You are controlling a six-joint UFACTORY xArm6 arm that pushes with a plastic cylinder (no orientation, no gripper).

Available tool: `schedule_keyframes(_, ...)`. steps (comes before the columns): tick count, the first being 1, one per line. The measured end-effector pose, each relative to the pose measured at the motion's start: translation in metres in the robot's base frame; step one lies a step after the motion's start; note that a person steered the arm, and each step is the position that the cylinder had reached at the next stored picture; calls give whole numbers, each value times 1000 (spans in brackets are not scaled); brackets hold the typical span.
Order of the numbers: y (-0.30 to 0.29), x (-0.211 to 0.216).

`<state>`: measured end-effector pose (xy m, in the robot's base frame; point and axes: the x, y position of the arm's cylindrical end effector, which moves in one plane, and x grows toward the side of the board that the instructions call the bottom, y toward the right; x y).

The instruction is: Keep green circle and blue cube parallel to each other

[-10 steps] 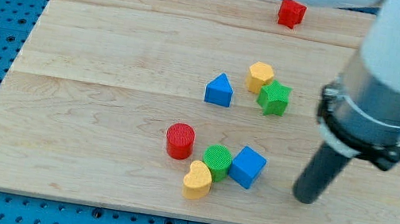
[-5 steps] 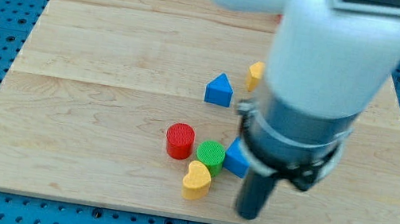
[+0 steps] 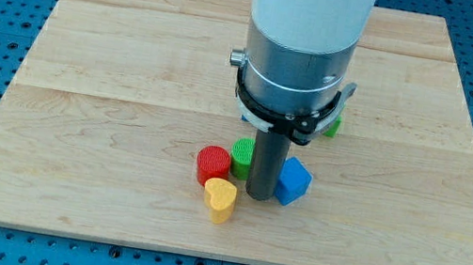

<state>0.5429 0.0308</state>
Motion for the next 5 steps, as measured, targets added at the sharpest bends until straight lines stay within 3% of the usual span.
schedule_keyframes(3, 34, 11)
schedule_keyframes(5, 6, 6)
